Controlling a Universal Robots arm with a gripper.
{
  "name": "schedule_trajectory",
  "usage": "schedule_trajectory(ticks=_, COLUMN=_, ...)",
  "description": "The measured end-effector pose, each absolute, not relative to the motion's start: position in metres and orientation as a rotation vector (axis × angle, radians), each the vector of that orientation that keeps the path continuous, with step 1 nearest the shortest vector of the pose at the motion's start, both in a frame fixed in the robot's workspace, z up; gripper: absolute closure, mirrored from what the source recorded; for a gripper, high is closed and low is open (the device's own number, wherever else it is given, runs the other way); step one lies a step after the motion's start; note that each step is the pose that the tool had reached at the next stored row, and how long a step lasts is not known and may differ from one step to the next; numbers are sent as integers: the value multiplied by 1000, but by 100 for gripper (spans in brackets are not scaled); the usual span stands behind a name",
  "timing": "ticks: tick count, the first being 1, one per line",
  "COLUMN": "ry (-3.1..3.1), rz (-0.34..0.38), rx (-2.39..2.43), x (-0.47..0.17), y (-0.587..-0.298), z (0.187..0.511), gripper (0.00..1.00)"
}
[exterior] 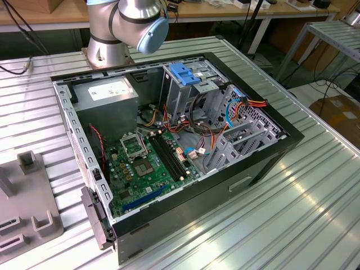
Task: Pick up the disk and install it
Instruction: 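Pick up the disk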
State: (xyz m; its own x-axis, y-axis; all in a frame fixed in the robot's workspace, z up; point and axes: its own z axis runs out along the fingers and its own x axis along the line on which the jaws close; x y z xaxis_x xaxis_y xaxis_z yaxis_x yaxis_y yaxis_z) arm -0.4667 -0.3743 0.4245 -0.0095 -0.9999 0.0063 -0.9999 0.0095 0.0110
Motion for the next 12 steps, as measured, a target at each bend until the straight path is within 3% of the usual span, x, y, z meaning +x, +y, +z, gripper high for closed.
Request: schedule_trajectory(ticks=12, ry=-2223, rz=-5, rx=2202, x=-467, y=-374, z=445, gripper=63)
